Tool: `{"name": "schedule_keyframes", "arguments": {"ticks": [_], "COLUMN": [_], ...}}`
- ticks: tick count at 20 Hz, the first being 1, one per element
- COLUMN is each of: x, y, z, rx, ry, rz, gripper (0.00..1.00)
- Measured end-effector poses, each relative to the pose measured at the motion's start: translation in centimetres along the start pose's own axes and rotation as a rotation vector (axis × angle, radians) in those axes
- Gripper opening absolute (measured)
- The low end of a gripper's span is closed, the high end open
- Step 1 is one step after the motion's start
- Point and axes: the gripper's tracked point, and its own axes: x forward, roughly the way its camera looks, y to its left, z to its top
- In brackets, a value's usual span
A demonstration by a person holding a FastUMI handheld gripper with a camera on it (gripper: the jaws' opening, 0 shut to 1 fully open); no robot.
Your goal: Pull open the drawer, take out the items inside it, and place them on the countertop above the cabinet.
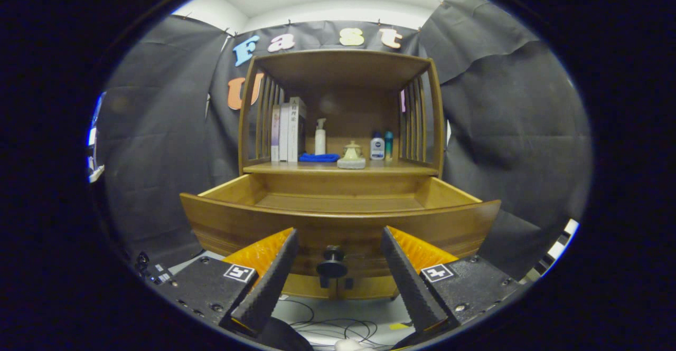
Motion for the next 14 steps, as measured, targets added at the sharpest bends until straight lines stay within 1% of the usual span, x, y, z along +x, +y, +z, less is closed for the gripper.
{"name": "schedule_keyframes", "arguments": {"ticks": [4,8,12,14], "x": [2.4,3.5,4.3,5.1], "y": [0.6,0.8,-0.2,-0.1], "z": [-2.2,-3.5,-2.6,-2.6], "rx": [-0.021,-0.029,-0.022,-0.010], "ry": [0.040,0.066,0.051,0.045], "rz": [-0.004,-0.013,-0.049,-0.047], "gripper": [0.99,0.99,0.99,0.99]}}
